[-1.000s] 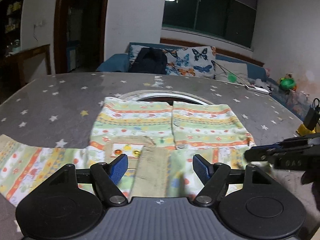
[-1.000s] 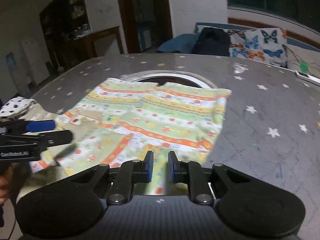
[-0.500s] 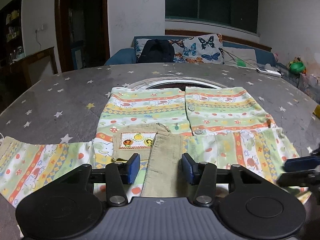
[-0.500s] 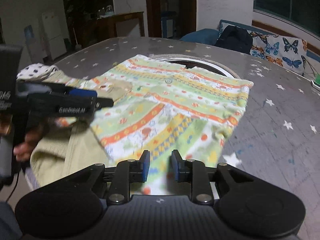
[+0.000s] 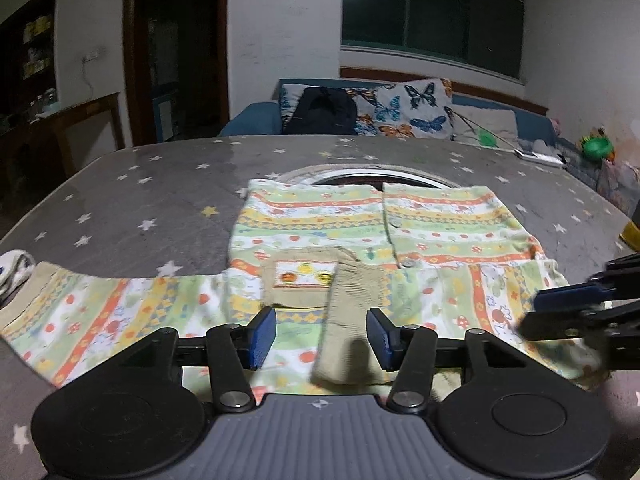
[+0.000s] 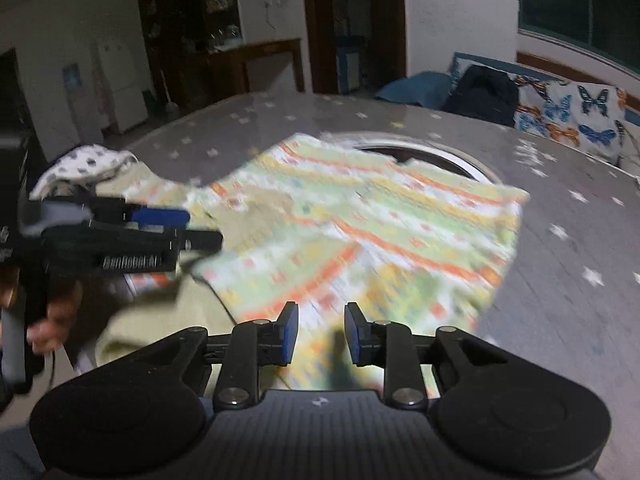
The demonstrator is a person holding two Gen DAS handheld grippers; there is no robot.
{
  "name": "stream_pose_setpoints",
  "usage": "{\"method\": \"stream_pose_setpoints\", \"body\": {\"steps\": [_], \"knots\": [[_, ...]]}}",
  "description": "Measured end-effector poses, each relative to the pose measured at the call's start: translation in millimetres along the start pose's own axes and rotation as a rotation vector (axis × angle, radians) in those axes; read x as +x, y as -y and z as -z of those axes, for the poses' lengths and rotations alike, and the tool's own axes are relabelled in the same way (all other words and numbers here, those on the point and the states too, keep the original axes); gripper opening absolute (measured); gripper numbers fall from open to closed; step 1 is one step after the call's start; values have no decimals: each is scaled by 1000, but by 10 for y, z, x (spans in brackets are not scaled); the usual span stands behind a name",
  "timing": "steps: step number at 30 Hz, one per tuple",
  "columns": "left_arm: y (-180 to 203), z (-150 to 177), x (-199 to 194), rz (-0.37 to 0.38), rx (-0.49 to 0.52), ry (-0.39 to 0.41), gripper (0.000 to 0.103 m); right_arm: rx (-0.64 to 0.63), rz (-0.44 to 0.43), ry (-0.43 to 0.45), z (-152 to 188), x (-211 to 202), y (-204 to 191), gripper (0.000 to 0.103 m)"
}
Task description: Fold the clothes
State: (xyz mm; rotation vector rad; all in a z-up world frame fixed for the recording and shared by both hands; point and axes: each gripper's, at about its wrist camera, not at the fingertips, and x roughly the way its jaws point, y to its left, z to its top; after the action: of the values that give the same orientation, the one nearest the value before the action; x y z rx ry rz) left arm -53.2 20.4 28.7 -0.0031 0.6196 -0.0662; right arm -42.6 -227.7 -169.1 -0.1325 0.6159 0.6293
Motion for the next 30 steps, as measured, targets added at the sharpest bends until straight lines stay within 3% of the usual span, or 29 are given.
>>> {"method": "stream_pose_setpoints", "body": {"steps": [5, 13, 17, 20, 25, 30], "knots": [[-306, -2, -109, -89, -68, 4, 56, -45, -31, -16, -23, 266, -170, 31], [-1181, 77, -204, -412, -265, 20, 58, -14, -38, -9, -1, 196, -102, 38], [-1625, 117, -243, -528, -372, 23, 58, -5, -35, -10, 12, 180, -81, 41], [-1847, 145, -248, -560, -407, 23, 58, 5, -37, -15, 32, 194, -78, 41], [-2055, 143, -171, -546, -471, -14, 58, 2, -35, -18, 50, 187, -97, 41], [-2030, 111, -145, -536, -475, -21, 57, 5, -26, -8, 36, 150, -89, 41]]}}
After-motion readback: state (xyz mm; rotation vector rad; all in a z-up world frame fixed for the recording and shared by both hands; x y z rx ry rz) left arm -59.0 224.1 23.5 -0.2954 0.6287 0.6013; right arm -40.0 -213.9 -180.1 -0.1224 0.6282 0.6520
